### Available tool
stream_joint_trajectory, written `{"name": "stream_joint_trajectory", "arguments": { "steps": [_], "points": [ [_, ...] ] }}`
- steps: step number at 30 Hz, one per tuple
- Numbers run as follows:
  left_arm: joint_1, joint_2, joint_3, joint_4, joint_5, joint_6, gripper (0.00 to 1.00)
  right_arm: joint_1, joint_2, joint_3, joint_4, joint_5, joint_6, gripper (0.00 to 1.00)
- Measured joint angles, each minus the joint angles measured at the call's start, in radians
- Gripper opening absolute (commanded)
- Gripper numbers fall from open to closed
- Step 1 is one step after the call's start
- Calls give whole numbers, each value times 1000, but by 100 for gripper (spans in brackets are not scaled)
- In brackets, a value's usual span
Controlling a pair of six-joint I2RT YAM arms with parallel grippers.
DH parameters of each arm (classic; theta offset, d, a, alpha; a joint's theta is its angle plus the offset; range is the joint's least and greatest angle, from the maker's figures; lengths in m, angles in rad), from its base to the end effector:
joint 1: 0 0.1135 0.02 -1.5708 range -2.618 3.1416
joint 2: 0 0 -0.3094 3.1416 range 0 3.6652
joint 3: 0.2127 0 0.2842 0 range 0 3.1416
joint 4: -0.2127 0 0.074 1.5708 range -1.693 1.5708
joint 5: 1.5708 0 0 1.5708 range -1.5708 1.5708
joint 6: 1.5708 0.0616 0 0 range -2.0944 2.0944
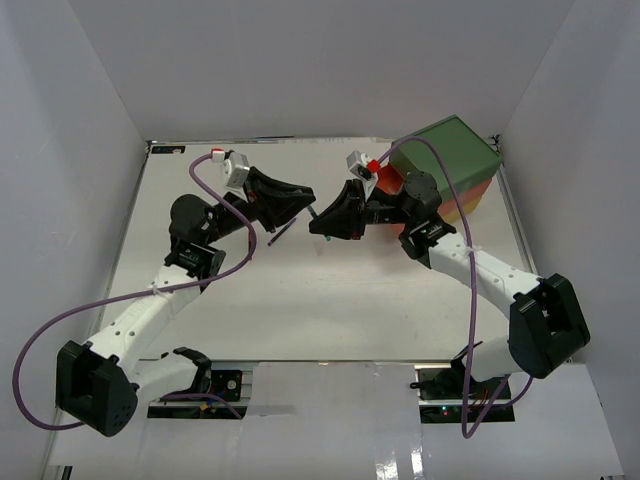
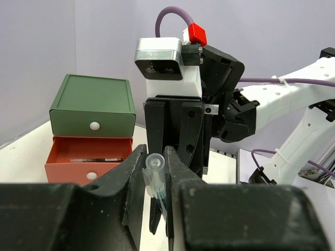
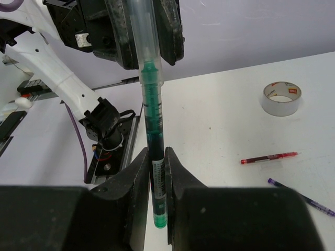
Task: Sort the stationery into containers
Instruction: Close the pen cap on the pen.
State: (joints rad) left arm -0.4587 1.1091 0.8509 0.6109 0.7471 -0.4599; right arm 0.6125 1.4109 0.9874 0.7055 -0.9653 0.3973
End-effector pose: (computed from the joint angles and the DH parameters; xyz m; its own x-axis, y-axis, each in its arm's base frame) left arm 0.2307 -0.1606 0.4188 -0.1204 -0.3037 -0.9451 0.9409 0.2686 -0.2062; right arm 0.2600 0.2446 0.3898 -0.1667 0.1520 -0.9742 -0.9857 -0.0511 0.1607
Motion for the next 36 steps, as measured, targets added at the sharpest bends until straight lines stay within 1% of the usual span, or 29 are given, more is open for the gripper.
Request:
{"name": "stream_joint_trajectory", "arguments": {
  "steps": [3,15,29,33,36],
  "points": [
    [0,3,-1,8,-6,-2,0,-3,2,5,1,-2,10,8],
    [-17,23,-38,132,-47,-59,0,-15,4,21,38,-7,52,8],
    [-29,20,-35,152,-69,-73,0,-16,4,21,81,-11,77,8],
    [-29,21,-31,148,-69,-74,8,-17,5,18,92,-10,93,8],
    [-31,20,-16,114,-70,-66,9,-17,6,12,106,-10,98,8]
  ]
}}
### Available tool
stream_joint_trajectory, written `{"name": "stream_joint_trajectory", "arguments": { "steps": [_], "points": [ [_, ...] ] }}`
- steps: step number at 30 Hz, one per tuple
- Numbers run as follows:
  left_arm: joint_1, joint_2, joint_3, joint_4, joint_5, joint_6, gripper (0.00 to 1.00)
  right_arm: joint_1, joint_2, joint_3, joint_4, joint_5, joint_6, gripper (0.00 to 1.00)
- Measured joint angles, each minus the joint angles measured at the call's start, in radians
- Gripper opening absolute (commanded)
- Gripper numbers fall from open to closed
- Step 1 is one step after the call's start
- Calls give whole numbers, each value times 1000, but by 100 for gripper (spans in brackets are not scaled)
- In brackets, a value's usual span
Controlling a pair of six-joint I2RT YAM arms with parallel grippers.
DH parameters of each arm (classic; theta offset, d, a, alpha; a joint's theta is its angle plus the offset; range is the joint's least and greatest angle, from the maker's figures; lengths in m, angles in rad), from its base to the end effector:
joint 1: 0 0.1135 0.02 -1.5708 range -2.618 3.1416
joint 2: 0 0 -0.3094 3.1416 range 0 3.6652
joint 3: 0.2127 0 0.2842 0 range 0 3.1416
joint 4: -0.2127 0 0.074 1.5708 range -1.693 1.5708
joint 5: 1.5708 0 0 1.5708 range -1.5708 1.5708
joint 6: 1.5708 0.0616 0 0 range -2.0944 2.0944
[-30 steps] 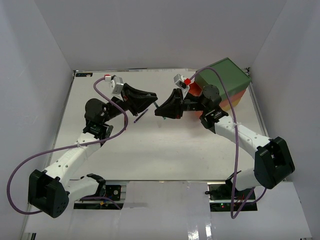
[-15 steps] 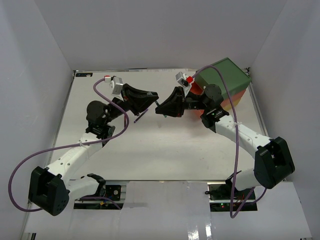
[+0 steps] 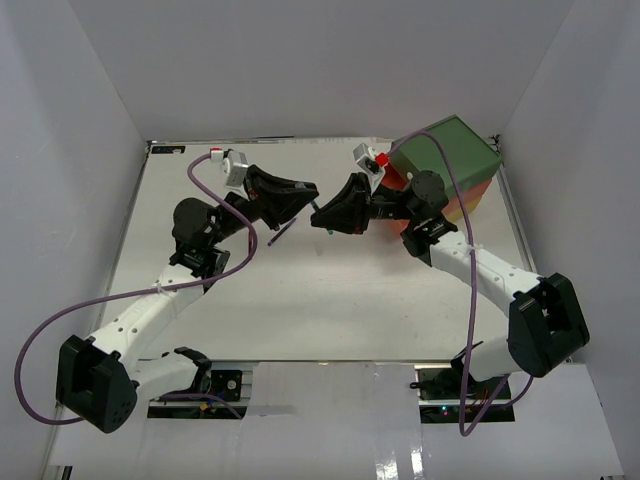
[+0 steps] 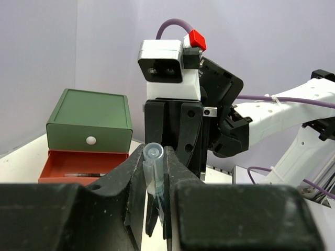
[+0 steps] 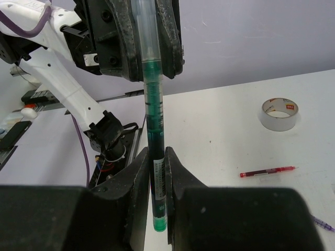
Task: Sort the stationery into containers
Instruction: Close the pen cap on the pen.
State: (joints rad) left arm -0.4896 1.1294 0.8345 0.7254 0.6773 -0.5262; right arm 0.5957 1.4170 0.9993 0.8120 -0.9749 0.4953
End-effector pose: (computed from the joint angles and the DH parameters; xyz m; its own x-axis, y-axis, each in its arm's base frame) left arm 0.2307 -0.1667 0.4208 -0.1180 -0.3806 -0.9172 0.9365 0.2645 -0.2303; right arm 0.2620 0.2392 0.4031 -0.1705 0.2067 -0.9634 -0.9847 -0.0709 0.1591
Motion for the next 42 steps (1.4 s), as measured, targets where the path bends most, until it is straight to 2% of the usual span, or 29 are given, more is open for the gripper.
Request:
{"name": "stream_joint_trajectory", "arguments": {
  "steps": [8,12,19,29,42],
  "points": [
    [-11,3,35,-136,13,53,21,0,0,-67,59,20,1,8],
    [-14,22,54,-200,37,72,38,0,1,-92,85,51,8,8],
    [-39,50,47,-324,101,87,59,-3,-3,-114,167,111,28,8],
    [-61,64,42,-438,155,95,67,-10,-4,-149,247,181,23,8],
    [-37,-61,48,-522,0,139,68,-31,-26,-263,264,211,-14,8]
  ]
}}
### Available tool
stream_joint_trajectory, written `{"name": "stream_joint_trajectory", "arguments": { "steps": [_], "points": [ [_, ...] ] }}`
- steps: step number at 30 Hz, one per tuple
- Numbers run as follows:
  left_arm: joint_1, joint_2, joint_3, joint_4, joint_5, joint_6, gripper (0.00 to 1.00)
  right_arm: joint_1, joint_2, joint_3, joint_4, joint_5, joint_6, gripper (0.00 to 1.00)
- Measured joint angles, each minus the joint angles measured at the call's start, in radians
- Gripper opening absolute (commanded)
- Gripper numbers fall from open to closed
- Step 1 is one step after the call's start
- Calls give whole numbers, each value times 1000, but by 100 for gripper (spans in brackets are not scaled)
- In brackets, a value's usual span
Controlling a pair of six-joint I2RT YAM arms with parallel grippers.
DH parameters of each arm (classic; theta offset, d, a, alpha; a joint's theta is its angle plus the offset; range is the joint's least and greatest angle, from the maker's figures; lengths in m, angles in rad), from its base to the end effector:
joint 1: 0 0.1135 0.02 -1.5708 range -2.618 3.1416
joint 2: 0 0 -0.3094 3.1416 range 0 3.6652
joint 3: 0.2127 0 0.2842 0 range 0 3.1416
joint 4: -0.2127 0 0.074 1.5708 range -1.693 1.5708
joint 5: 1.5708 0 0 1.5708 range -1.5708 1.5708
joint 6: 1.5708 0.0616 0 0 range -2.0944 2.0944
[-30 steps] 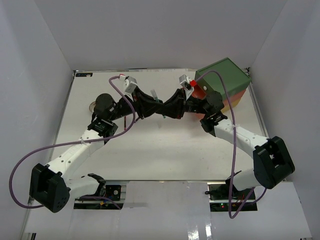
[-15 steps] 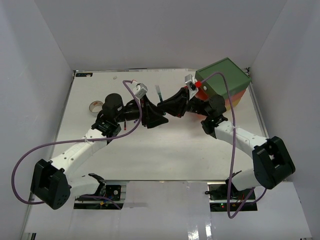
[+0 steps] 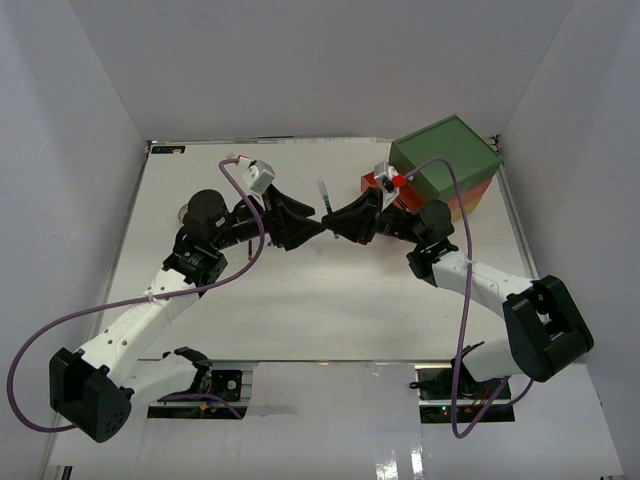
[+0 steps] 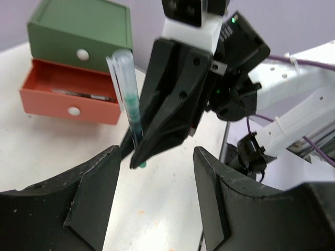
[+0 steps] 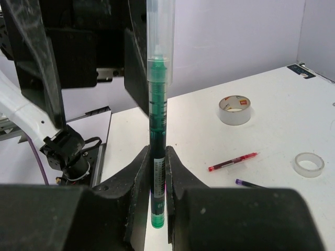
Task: Sort the stationery into containers
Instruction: Close the pen cap on the pen.
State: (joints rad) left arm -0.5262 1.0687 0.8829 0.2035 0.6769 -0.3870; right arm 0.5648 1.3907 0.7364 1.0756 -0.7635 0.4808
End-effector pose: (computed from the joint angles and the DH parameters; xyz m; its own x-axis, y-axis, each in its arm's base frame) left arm 0.2203 -0.1726 0.3945 -0.3380 -0.1439 -0.9301 0.8699 0.3296 -0.3671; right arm 0.2557 0.2124 0.3449 -0.1191 0.3201 -0.9399 -0.9752 0.1404 0.1713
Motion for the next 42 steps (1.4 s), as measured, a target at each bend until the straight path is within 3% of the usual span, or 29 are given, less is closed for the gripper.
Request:
{"name": "stream_joint_trajectory", "arguments": {
  "steps": [13,28,42],
  "points": [
    [114,73,187,31,37,37,69,-2,-4,-8,26,-85,37,8],
    [141,169,196,202,246,-89,61,-3,-8,-8,35,-123,64,8],
    [125,169,195,238,256,-129,55,-3,-8,-7,34,-122,65,8]
  ]
}}
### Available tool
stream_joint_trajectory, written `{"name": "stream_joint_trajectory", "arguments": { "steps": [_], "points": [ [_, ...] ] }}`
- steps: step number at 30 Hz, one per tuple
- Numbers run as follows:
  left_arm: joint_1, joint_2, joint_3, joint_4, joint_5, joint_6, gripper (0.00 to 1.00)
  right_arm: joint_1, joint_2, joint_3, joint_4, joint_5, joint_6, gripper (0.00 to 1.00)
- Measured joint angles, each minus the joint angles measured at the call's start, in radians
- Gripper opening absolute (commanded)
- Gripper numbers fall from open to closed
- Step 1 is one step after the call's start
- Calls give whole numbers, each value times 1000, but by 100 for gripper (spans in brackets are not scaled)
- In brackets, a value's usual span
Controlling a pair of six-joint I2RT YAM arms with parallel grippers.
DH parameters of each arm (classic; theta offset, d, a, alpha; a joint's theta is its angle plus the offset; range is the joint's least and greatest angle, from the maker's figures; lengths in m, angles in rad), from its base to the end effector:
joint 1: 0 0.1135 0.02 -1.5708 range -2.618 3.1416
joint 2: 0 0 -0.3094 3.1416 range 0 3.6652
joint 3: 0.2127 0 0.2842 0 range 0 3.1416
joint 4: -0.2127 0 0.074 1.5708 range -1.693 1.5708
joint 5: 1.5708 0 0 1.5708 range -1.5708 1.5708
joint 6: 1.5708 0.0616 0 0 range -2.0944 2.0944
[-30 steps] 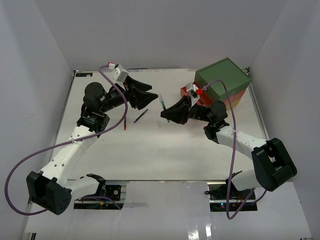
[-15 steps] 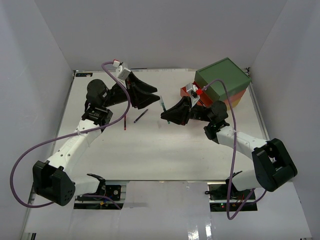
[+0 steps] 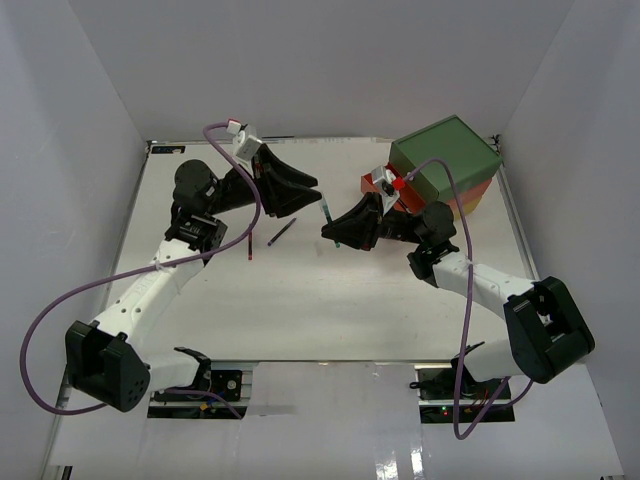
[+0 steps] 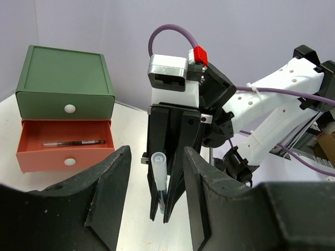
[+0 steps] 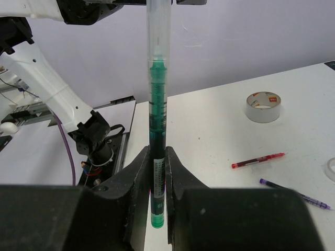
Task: Sort the stationery into containers
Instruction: Close the pen cap on the pen.
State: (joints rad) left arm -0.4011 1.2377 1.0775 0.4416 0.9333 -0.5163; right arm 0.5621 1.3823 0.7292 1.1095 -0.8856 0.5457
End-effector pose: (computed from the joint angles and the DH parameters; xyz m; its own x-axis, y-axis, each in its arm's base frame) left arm 0.2651 -0.1662 0.4515 -0.2432 -0.2160 -0.9456 0.9464 0.1609 -0.2802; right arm 0.2458 0.2112 0.3461 -0.1615 0.2864 -0.9444 -0.9845 0.0192 0.1742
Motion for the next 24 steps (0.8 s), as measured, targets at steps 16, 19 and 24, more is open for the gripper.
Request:
{"name": "stream_joint_trajectory", "arguments": {
  "steps": [16,19,24],
  "points": [
    [-95,21,1,-73,-134,20,40,0,0,0,-8,16,-8,8],
    [-104,31,1,-76,-142,23,38,0,0,0,-10,17,-11,8],
    [-119,36,3,-84,-150,30,35,0,0,0,-11,19,-19,8]
  ]
}}
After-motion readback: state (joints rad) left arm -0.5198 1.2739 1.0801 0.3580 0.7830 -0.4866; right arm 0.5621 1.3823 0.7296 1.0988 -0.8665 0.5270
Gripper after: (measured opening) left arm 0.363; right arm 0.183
